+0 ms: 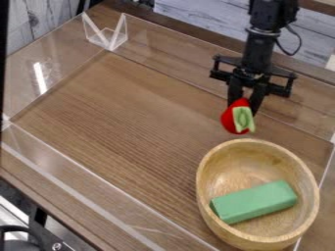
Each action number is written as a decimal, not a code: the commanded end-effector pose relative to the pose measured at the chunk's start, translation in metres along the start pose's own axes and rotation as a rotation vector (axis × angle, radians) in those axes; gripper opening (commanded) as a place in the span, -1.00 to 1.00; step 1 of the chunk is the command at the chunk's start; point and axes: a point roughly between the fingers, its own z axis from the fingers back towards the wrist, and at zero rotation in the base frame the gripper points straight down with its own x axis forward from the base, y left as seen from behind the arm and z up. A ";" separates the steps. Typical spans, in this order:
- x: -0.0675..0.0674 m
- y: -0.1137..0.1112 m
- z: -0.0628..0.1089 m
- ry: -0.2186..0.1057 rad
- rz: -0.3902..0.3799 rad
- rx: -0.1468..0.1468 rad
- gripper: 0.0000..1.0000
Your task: Move the red object to the right side of the table
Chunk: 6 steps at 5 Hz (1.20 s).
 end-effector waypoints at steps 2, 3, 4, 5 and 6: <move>0.000 0.004 0.016 -0.049 -0.041 -0.018 -1.00; -0.001 0.002 0.005 -0.050 -0.024 -0.027 -1.00; -0.002 -0.002 -0.003 -0.056 -0.014 -0.038 -1.00; 0.001 -0.010 0.007 -0.062 0.003 -0.050 -1.00; 0.004 -0.019 0.016 -0.068 0.010 -0.059 -1.00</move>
